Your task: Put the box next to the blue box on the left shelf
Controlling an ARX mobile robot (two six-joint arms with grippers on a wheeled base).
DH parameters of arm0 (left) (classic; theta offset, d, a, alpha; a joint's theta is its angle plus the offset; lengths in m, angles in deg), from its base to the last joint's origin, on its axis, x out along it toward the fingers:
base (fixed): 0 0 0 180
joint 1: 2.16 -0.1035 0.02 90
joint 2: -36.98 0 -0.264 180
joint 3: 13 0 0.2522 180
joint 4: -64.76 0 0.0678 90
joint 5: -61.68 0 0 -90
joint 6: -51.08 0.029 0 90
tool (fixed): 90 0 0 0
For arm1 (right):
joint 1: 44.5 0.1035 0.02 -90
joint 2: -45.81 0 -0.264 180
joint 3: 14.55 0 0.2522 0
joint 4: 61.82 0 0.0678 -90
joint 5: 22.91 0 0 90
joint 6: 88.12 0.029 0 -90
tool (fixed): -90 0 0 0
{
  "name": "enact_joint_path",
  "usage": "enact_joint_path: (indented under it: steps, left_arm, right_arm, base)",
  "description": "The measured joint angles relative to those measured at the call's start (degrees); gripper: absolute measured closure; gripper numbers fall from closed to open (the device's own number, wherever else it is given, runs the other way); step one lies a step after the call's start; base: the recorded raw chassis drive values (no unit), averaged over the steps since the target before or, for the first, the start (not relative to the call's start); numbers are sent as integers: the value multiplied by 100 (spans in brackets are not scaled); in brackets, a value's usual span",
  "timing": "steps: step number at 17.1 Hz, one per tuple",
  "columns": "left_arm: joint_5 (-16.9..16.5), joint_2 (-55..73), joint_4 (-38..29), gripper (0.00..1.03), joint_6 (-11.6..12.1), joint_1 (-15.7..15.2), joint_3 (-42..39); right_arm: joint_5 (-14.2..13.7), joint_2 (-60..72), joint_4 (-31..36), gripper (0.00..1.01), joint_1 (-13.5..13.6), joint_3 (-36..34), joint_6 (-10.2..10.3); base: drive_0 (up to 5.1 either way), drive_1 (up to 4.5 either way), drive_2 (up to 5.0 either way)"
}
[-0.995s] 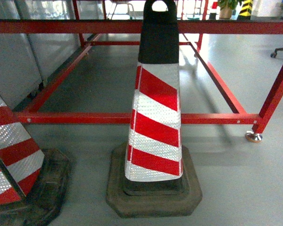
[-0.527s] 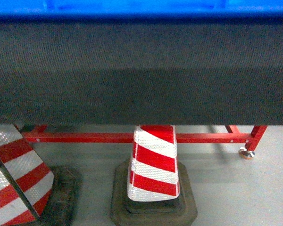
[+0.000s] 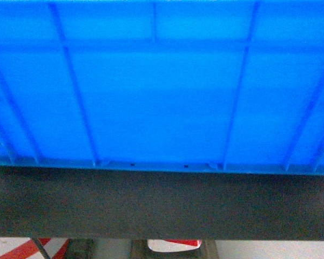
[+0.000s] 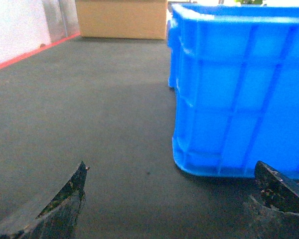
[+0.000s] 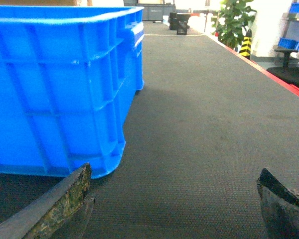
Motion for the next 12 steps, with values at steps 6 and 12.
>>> enact_joint_path:
  steps: [6, 12]
  left_arm:
    - [-2, 0, -4, 5, 7, 0, 0]
    - [-4, 0, 0, 5, 4, 0, 2]
  right_arm:
    - [0, 0, 4, 3, 0, 0, 4]
    - [-4, 0, 4, 3, 0, 0, 2]
  base:
    - [0, 0, 0]
    - [0, 0, 0]
